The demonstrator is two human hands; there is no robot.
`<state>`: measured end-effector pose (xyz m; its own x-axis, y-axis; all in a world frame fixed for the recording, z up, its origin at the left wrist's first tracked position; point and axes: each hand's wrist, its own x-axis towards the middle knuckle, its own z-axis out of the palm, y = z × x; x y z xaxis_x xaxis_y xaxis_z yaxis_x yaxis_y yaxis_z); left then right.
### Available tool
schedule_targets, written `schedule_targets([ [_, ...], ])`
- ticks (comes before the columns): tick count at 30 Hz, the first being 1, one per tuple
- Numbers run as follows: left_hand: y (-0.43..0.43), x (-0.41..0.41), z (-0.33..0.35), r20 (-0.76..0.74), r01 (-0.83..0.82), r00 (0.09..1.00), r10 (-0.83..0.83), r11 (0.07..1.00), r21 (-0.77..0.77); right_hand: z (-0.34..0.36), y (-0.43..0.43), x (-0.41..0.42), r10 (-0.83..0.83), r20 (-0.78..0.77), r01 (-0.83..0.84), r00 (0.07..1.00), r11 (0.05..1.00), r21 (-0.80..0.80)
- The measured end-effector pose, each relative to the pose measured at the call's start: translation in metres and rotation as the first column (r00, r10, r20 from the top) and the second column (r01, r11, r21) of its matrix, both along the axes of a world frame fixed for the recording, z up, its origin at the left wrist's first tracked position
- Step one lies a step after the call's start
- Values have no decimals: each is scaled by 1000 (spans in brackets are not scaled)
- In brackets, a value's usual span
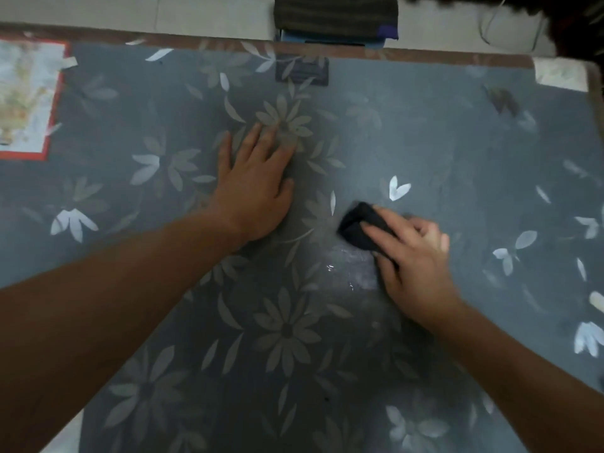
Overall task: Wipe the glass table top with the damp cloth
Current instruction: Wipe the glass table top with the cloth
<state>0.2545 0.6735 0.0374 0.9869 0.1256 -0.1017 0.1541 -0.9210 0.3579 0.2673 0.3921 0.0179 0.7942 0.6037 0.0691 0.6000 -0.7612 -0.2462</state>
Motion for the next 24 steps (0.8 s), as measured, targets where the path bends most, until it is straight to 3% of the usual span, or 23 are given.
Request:
schedule_targets([
  [4,-22,-57,4,-14,-7,1000,7,999,33,-4,-11,33,-365,9,364,931,931,33],
  [6,-29,-79,-1,-47,28,999,-24,996,86,-3,1,18,-413,18,412,911,910,43],
  [11,-33,-100,-17,-112,76,992,-63,990,116,1,14,-78,-244,-19,243,970,970,-20],
  [18,-28,-98,-22,-151,99,985,-88,993,63,2,67,-64,-400,-3,399,917,916,49],
  [22,-27,-98,-21,-171,107,980,-96,993,54,5,47,-110,-149,-34,149,988,989,-4],
  [24,-27,-98,-20,-171,114,980,-106,993,37,6,24,-114,-100,-35,99,994,995,-25],
])
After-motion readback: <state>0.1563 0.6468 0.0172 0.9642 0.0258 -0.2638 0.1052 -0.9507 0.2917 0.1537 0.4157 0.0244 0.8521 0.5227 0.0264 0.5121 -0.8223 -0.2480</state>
